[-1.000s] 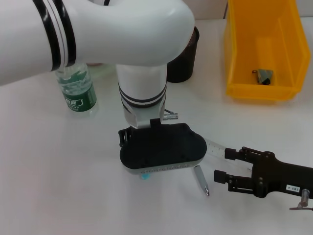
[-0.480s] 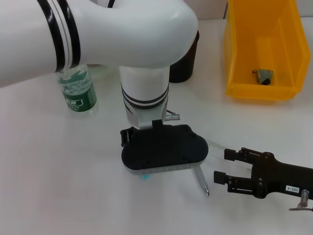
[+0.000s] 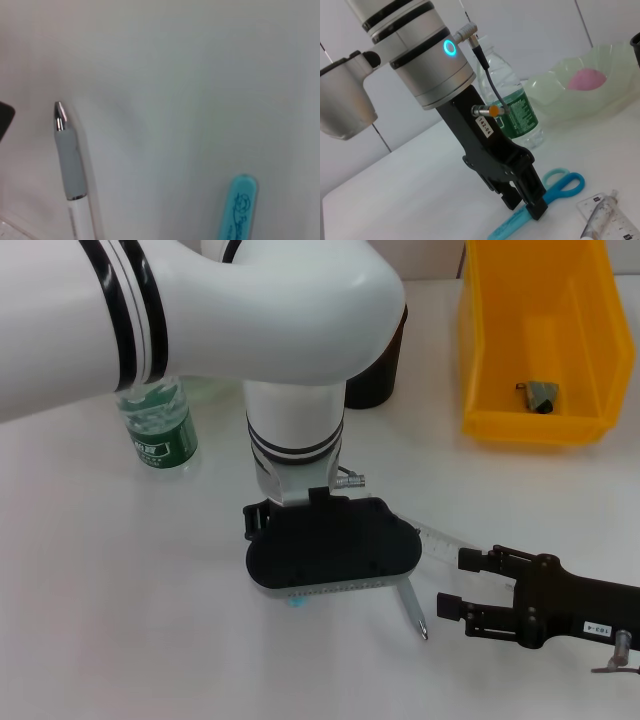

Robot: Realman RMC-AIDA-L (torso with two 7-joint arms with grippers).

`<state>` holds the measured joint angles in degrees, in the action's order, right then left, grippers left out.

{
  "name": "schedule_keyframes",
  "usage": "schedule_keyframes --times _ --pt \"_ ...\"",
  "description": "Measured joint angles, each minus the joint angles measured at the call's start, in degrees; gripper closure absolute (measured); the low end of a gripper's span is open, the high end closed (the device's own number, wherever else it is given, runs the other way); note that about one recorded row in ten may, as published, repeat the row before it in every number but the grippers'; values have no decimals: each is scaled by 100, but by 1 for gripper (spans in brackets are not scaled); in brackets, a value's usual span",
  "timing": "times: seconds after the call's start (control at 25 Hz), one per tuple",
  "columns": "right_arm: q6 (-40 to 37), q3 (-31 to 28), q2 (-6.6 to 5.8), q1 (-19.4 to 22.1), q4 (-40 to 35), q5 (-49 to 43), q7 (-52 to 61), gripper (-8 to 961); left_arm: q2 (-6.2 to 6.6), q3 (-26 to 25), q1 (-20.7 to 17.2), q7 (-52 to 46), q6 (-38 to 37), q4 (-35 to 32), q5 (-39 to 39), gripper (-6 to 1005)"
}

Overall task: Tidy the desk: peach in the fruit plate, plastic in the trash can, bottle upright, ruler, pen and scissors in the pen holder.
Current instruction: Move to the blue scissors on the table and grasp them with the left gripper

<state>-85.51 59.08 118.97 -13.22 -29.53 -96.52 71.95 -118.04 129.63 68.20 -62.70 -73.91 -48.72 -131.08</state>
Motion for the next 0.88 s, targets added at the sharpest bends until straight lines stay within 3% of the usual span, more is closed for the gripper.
schedule_keyframes --times 0.76,0.88 --pt "-1 24 -15 -47 -8 0 124 127 -5 194 25 66 144 102 95 630" --pt "-1 24 -15 -41 -9 1 126 127 -8 214 30 105 170 117 97 681"
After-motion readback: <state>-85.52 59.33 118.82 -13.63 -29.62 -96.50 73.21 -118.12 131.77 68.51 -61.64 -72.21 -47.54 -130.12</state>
